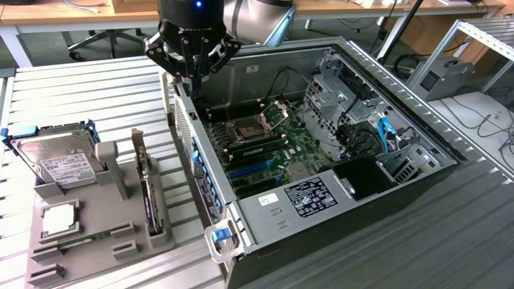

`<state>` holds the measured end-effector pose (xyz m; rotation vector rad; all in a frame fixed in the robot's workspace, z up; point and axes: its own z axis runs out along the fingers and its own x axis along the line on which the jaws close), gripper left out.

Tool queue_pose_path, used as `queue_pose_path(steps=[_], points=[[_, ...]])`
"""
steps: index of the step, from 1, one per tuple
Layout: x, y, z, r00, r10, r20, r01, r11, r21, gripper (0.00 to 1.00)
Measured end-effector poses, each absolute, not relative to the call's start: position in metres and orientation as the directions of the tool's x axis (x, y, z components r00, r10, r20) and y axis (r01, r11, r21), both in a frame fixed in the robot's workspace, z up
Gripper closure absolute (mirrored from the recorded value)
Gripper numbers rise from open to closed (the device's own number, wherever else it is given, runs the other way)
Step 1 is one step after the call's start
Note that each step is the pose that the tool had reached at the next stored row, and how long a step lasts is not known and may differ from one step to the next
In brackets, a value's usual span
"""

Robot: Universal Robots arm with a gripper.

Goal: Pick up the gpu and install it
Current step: 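Reach for the gpu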

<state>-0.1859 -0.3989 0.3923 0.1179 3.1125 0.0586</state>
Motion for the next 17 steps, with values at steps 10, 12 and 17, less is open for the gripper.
queue_pose_path(steps=[10, 12, 17], points=[[-0.1911, -0.3989, 0.3922, -0.997, 0.076, -0.025, 0.075, 0.996, 0.038, 0.89], [-0.1922, -0.3989, 0.3921, -0.997, 0.076, -0.025, 0.075, 0.996, 0.038, 0.89], [-0.1952, -0.3989, 0.3921, -0.997, 0.076, -0.025, 0.075, 0.996, 0.037, 0.89]])
